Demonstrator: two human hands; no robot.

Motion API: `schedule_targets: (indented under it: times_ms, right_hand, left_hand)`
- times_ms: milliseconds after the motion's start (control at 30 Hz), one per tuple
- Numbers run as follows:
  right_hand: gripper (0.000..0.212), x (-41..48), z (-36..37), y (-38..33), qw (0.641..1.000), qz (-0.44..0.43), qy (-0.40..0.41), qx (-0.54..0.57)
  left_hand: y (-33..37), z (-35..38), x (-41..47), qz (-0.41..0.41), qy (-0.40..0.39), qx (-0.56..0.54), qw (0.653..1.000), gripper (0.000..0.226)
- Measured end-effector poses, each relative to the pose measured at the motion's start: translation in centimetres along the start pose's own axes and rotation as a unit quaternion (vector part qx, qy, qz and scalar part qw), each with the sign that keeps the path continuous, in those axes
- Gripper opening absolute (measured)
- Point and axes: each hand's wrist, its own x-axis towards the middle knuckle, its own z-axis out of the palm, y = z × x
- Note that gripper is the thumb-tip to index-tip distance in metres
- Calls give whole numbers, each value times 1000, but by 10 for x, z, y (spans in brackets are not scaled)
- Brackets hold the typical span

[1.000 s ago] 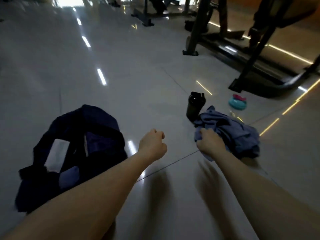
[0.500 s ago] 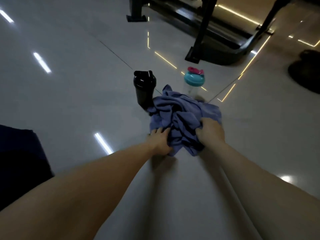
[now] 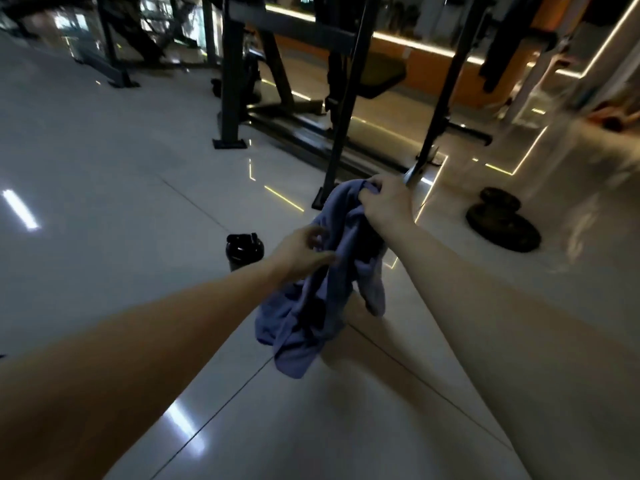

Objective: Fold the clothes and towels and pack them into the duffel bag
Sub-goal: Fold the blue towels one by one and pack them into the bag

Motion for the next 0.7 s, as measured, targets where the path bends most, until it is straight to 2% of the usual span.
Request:
schedule_targets:
  times_ms: [67,133,200,267,333,433,533,633,700]
  right_hand:
    - [20,4,-18,-26,1000,-2,-7,19]
    - [21,6,-36,-45,1000,1,-10,29]
    - [26,7,-56,-56,999,17,-19,33]
    - [24,3,-75,-61,996,44,-49,67]
    - [13,-2,-92,-61,985,78,-103,117]
    - [14,-2,-101,-49,976,95,-161,110]
    - [6,6,-90,-45,991,79,-76,79]
    - [13,9,-85,-62,992,78,17,96]
    - [19,8,-90,-81,986,71,33,144]
  left_hand:
    - [45,-2,0,12,-10,-58,998,55]
    - [73,-3,1,34,28,-10,999,44]
    - [87,-8,2,36,77,70,994,23]
    - [96,-18,-2,27,114,93,989,14]
    - [103,-32,-8,22,149,62,987,9]
    - [113,-55,-13,28,181,-29,983,15]
    - [126,-76,-18,25,205,-58,977,7]
    - [142,-89,-24,30,216,-61,974,14]
    - [152,-100,-29,34,255,-54,965,21]
